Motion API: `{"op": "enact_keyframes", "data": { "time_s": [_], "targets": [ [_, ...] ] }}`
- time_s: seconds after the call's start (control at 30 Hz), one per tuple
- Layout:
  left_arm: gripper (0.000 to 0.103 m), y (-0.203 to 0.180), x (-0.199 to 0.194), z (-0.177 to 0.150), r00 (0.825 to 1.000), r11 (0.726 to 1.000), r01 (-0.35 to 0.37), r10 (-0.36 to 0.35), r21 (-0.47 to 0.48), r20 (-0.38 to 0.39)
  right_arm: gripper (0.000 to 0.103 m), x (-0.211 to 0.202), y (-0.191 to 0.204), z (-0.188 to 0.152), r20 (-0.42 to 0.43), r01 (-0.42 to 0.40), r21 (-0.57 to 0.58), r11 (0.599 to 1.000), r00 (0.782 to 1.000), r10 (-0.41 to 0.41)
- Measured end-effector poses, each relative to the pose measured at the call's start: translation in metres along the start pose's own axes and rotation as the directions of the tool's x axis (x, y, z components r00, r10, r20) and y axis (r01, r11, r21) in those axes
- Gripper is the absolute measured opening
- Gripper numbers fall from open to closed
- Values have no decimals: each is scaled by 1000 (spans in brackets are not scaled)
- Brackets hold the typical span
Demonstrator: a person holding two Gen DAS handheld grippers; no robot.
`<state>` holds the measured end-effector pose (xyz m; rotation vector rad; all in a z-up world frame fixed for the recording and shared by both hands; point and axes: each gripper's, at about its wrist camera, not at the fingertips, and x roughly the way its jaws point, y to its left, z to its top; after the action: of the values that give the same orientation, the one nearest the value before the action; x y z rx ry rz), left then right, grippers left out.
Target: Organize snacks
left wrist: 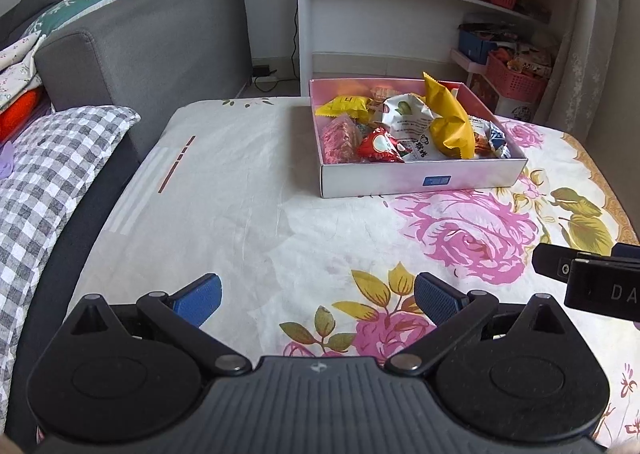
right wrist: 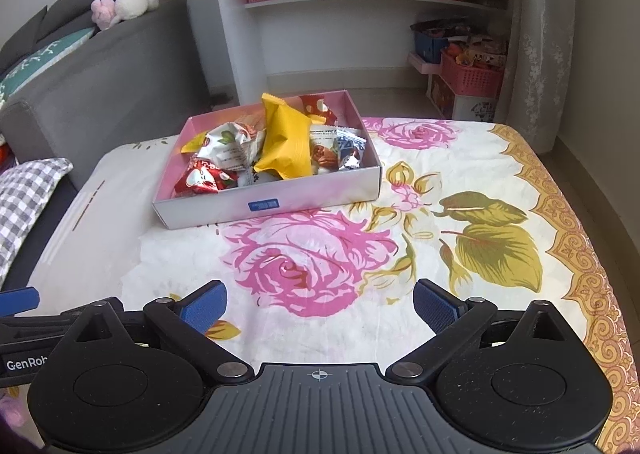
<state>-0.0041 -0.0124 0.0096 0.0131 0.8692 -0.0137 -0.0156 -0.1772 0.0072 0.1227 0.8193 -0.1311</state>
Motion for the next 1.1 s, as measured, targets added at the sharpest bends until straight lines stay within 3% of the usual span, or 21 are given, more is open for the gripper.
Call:
{"op": "enact_keyframes", "data": {
  "time_s": [0.3,1.1],
  "targets": [
    [103,8,4,-1,1000,999,-12,11,-45,-17,101,8,5,-2,-4,24,-30,999,1000,-24],
    [103,6,0,-2,1000,1000,-7,7,-22,-4,101,6,9,-3,-1,12,-40,999,1000,-12]
  ]
}}
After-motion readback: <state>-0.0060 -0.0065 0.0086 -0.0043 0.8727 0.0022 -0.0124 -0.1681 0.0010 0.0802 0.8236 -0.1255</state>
